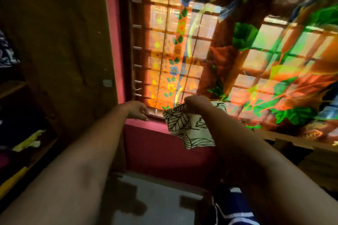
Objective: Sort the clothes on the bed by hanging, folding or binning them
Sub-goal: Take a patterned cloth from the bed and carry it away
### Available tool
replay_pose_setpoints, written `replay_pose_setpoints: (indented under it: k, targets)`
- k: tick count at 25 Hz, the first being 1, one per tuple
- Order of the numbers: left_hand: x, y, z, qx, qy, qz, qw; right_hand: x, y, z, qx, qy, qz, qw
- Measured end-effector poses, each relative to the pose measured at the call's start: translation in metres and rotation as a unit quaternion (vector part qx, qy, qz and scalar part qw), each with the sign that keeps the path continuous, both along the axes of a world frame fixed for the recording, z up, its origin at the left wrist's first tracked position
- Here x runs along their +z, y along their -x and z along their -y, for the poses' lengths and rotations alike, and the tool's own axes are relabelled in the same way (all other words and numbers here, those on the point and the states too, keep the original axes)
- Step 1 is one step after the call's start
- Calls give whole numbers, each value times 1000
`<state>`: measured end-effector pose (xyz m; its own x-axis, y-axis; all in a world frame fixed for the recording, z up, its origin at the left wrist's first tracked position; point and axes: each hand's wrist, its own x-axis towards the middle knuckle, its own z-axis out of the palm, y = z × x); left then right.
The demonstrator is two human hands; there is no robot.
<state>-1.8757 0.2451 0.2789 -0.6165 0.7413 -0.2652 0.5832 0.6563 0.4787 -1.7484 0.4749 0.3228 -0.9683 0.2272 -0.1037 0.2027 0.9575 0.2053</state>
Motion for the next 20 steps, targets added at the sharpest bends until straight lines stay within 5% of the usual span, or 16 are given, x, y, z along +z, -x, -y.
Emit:
replay_pose_setpoints:
  k: [11,20]
  targets:
    - [8,96,174,277,14,36,960,0,221,166,272,99,44,956]
    - [32,85,285,477,35,-10,878,14,306,307,528,59,35,847]
